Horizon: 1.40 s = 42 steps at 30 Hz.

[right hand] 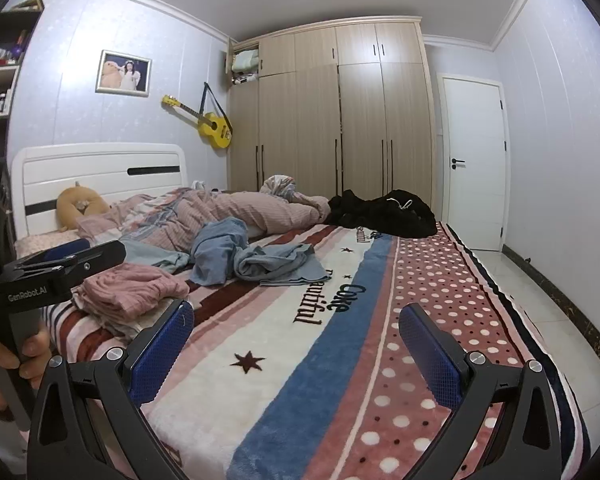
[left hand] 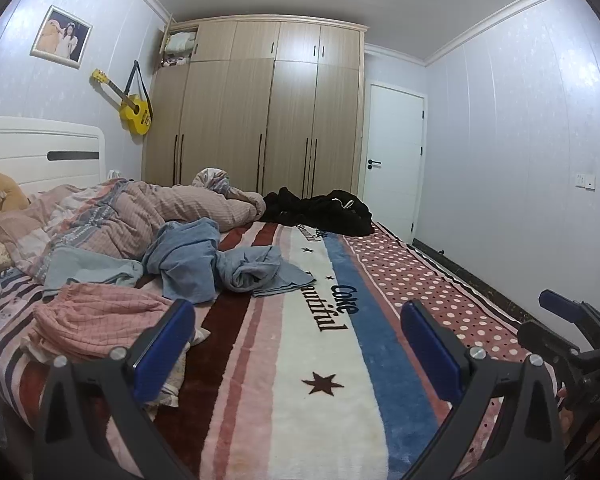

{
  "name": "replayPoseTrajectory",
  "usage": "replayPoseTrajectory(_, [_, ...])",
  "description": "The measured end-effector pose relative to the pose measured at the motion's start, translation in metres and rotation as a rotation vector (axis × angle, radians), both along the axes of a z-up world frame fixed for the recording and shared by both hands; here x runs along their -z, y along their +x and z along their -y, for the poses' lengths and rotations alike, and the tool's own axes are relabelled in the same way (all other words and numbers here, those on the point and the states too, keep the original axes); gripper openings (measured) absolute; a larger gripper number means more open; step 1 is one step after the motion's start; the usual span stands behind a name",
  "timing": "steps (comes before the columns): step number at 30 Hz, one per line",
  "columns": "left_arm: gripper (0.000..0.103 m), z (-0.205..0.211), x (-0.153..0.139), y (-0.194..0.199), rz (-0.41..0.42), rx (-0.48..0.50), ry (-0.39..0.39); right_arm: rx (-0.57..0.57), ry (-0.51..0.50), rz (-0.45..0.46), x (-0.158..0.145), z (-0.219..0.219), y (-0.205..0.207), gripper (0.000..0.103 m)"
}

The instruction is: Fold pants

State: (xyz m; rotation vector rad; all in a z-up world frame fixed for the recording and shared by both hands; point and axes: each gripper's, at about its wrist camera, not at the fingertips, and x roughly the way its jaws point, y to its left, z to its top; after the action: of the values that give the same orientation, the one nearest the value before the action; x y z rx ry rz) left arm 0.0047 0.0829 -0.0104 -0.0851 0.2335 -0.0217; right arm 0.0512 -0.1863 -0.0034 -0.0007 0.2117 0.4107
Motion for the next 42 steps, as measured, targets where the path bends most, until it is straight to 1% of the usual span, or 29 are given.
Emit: replayPoseTrajectory(42, [0.102, 0.0002, 0.0035, 0.0017, -0.007, 0.006, 0.006, 0.003, 0.004, -0.001, 0.0009, 0.0014, -0.0002, 0.102])
